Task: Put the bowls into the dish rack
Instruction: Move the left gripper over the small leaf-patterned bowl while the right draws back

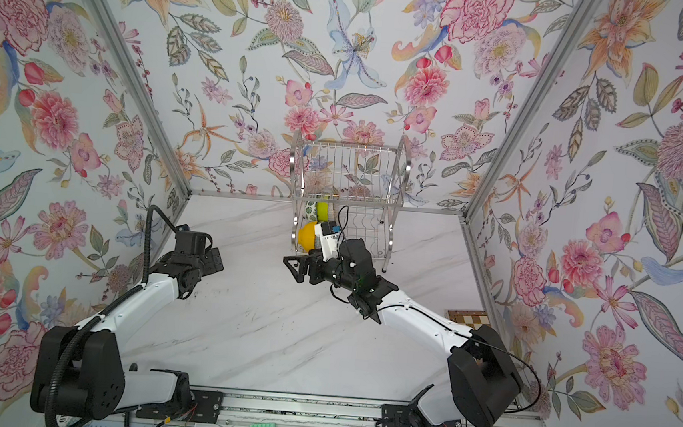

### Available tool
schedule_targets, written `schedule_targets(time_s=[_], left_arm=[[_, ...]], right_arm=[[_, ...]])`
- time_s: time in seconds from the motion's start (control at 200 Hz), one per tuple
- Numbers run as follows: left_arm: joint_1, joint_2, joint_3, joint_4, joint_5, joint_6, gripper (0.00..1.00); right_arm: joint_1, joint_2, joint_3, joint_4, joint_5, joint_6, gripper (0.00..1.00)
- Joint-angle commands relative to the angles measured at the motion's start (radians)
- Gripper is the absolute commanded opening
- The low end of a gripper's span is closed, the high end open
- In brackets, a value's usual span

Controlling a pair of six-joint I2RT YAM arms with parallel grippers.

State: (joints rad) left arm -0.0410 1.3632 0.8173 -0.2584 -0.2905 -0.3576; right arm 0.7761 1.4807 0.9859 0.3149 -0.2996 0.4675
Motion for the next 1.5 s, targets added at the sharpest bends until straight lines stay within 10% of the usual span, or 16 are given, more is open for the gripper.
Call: schedule_targets(time_s=[0.0,0.445,1.056,1.496], left_arm=[[0.040,0.089,0.053,0.008,-0.018,-0.012,0.99],[0.191,0.420,0.233,-0.001,0.050,0.033,0.62],[0.190,0.267,0.177,0.018,0.312,-0.023,0.00],[-0.335,-0.114,-0.013,0.031,0.205,-0.171,0.00]], right_arm=[[0.044,0.039,0.055,-0.092,0.094,-0.059,0.99],[0.086,0.019,0.004,-0.112,0.163,-0.077,0.99],[0.039,-0.031,-0.055,-0.096,0.163,-0.048,0.99],[-0.122,-0.283,-0.138,-0.306,0.294,-0.102,0.99]])
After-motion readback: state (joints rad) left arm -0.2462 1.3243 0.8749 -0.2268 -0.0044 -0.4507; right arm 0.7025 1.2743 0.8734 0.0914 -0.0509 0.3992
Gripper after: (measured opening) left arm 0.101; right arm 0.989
